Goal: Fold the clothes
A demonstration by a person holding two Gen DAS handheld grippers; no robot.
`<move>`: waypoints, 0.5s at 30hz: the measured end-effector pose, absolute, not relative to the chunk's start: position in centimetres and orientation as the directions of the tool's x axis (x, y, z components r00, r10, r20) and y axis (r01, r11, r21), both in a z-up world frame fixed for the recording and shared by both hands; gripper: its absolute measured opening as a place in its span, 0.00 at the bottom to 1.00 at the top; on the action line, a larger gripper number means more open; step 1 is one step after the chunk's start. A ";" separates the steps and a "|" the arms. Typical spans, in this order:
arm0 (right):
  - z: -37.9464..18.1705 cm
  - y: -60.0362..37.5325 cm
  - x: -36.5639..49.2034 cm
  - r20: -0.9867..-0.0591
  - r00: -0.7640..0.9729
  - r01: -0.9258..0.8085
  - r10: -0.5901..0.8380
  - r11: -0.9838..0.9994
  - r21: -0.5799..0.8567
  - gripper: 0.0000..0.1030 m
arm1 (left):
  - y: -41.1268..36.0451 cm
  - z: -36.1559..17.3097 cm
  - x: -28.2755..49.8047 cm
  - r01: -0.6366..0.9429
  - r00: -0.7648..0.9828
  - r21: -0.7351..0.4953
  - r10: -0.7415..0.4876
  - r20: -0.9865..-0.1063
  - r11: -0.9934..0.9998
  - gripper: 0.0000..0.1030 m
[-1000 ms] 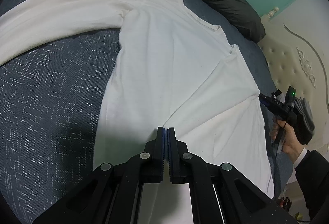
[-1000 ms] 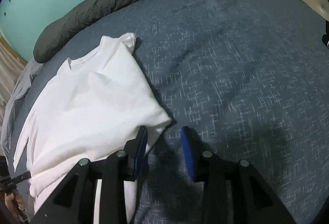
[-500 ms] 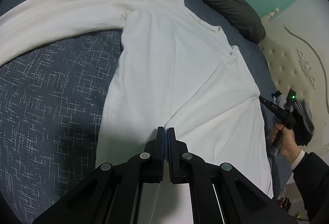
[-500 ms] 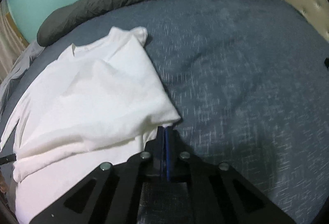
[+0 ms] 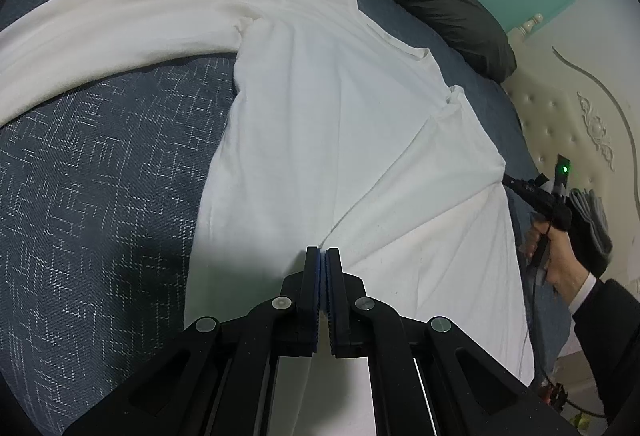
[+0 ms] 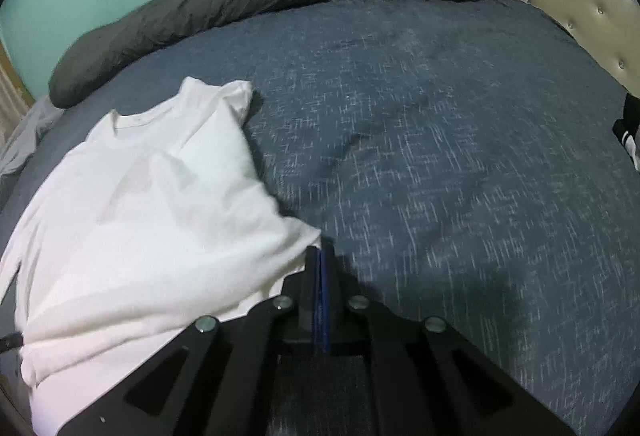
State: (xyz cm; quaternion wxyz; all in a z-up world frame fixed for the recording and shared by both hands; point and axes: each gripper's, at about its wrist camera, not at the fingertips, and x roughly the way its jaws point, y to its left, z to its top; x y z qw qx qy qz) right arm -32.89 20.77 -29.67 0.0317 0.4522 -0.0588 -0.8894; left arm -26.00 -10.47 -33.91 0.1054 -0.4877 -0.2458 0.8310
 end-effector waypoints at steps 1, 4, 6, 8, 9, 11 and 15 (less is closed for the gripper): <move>-29.8 20.5 -33.3 -0.809 -0.579 0.003 -0.100 -0.993 0.121 0.00 | -10.5 -33.9 -26.0 0.066 -0.501 -0.512 0.415 -0.759 -0.857 0.03; -30.6 20.9 -34.0 -0.840 -0.534 -0.014 -0.097 -0.992 0.123 0.00 | -10.4 -33.9 -26.0 0.064 -0.499 -0.511 0.416 -0.760 -0.857 0.03; -30.6 21.1 -33.9 -0.841 -0.530 -0.018 -0.111 -0.990 0.143 0.00 | -10.4 -33.9 -25.9 0.063 -0.498 -0.512 0.418 -0.760 -0.857 0.03; -30.3 21.7 -33.6 -0.838 -0.528 -0.021 -0.140 -0.984 0.178 0.01 | -10.4 -34.0 -25.9 0.064 -0.497 -0.514 0.419 -0.760 -0.855 0.03; -30.2 22.1 -33.4 -0.837 -0.524 -0.023 -0.156 -0.980 0.197 0.01 | -10.4 -33.9 -25.8 0.065 -0.497 -0.516 0.421 -0.759 -0.854 0.03; -29.9 22.9 -32.4 -0.854 -0.506 -0.067 -0.119 -0.982 0.177 0.02 | -10.4 -33.8 -25.8 0.065 -0.498 -0.519 0.424 -0.757 -0.852 0.03; -28.7 24.0 -28.5 -0.841 -0.505 -0.075 -0.195 -0.961 0.268 0.03 | -10.7 -33.5 -25.4 0.067 -0.504 -0.533 0.432 -0.748 -0.844 0.03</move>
